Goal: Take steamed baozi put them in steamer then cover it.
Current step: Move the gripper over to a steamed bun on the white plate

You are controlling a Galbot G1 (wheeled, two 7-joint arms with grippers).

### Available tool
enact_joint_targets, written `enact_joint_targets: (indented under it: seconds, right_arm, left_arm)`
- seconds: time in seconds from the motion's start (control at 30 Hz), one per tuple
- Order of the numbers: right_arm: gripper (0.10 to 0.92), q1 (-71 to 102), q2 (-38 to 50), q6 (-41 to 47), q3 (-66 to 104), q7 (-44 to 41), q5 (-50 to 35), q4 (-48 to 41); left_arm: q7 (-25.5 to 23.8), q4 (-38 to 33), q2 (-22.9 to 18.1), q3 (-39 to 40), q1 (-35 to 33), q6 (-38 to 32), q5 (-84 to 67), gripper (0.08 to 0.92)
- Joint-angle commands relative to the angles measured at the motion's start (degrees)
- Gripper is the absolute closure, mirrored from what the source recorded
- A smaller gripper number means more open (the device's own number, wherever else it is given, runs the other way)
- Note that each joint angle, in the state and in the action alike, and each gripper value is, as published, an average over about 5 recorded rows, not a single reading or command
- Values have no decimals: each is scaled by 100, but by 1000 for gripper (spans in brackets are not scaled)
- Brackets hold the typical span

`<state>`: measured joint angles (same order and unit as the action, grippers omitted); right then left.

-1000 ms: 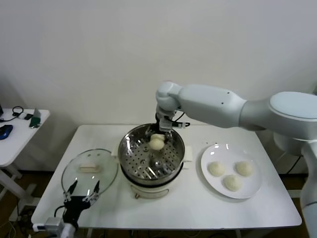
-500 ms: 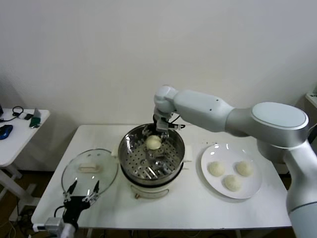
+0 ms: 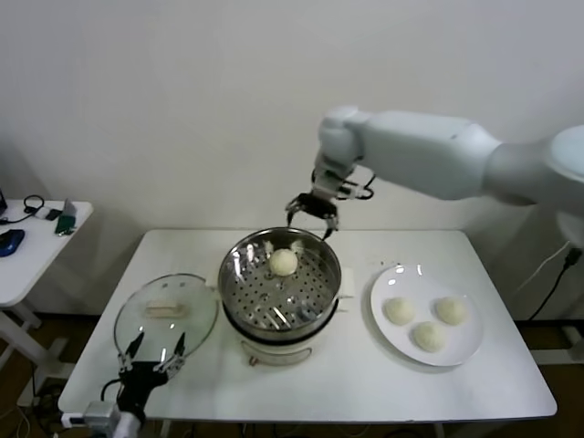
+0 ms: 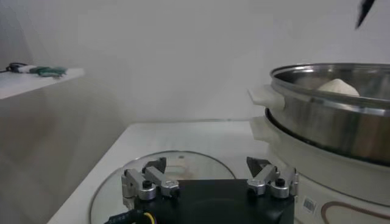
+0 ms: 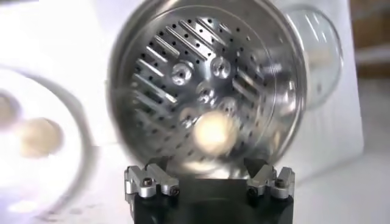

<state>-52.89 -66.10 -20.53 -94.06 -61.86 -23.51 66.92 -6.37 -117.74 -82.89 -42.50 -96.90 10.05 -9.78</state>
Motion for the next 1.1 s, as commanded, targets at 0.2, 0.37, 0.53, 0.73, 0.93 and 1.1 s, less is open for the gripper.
enact_joint_targets:
  seconds: [0.2,0.37,0.53,0.73,0.93,1.1]
  right_arm:
    - [203,-1982,2165,2814,-2819,170,-1953,1965]
    - [203,-1595,2826,3371,-3025,636,-1648,2465]
    - [203,-571,3102,3667,-2383,1089,-1192,2429]
    - [203,735,3030,3855,-1384,1319,-775,2079]
    - [203,1882,2754,3937,-541,1508,-495,1381]
    - [203,2558,2374,3949,49,1608,-329,810]
  left_arm:
    - [-11,-1,39,26,30,-3,-16,177]
    - [-10,37,71,21,83,-20,-73,177]
    - [-20,24,80,37,141,-14,-99,177]
    - [-25,10,68,50,172,-2,-96,177]
    - [-30,-16,59,35,137,-18,-106,177]
    - [-29,7,30,11,147,-18,-113,177]
